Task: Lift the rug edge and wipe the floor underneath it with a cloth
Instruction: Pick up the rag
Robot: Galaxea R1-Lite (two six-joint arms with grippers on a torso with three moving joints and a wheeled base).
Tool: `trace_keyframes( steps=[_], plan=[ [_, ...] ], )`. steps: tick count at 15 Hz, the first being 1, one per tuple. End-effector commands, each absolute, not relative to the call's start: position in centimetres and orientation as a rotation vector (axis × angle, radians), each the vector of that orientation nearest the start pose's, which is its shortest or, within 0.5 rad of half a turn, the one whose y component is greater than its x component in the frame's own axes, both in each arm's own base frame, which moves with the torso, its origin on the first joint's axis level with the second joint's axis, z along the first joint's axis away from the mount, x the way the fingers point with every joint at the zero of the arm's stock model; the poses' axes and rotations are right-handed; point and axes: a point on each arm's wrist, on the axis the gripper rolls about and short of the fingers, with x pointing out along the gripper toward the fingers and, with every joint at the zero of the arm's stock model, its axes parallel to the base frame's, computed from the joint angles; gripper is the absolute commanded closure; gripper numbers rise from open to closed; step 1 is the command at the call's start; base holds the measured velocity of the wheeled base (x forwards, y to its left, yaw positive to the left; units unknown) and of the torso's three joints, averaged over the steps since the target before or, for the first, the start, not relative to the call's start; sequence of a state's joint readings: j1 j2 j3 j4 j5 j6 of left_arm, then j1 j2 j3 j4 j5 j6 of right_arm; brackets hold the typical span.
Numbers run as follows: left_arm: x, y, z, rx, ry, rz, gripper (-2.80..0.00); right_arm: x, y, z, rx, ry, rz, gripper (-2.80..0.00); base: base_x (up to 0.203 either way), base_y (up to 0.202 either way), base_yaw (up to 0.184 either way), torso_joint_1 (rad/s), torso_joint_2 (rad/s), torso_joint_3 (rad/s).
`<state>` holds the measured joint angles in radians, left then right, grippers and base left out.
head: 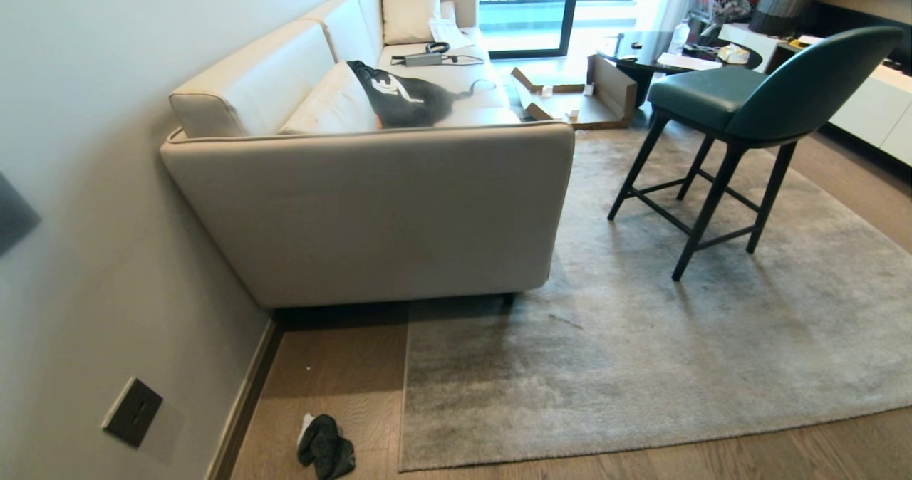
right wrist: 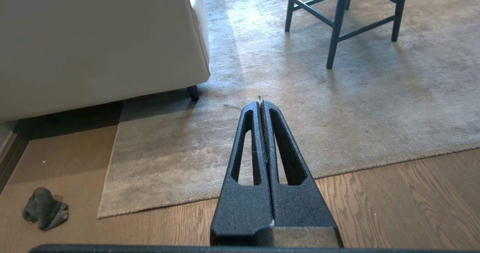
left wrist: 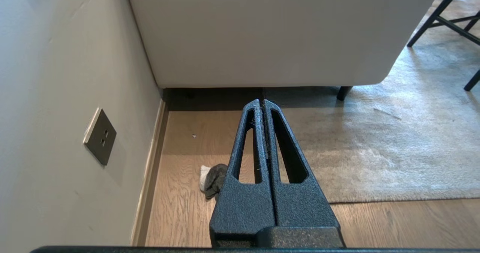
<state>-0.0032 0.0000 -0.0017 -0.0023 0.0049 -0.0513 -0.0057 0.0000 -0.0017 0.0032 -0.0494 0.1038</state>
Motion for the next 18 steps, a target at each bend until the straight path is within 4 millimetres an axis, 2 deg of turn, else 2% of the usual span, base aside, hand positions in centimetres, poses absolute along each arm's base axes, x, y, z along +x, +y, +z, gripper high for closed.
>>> trace_keyframes(
  steps=[1,5,18],
  plan=[
    [-2.29,0.03,7.62,-0.054,-0.005,0.009,0.00,-2.29,-0.10,7.56,0.106,-0.001,-0.055,0.00,0.000,0.000,0.000,0.000,0.00,0.000],
    [-2.29,0.02,7.62,-0.055,-0.005,0.003,0.00,-2.29,-0.10,7.56,0.104,-0.001,-0.055,0.00,0.000,0.000,0.000,0.002,0.00,-0.037],
    [-2.29,0.02,7.62,-0.060,-0.005,0.003,0.00,-2.30,-0.10,7.56,0.104,-0.001,-0.057,0.00,0.000,0.000,0.000,0.004,0.00,-0.189]
  ],
)
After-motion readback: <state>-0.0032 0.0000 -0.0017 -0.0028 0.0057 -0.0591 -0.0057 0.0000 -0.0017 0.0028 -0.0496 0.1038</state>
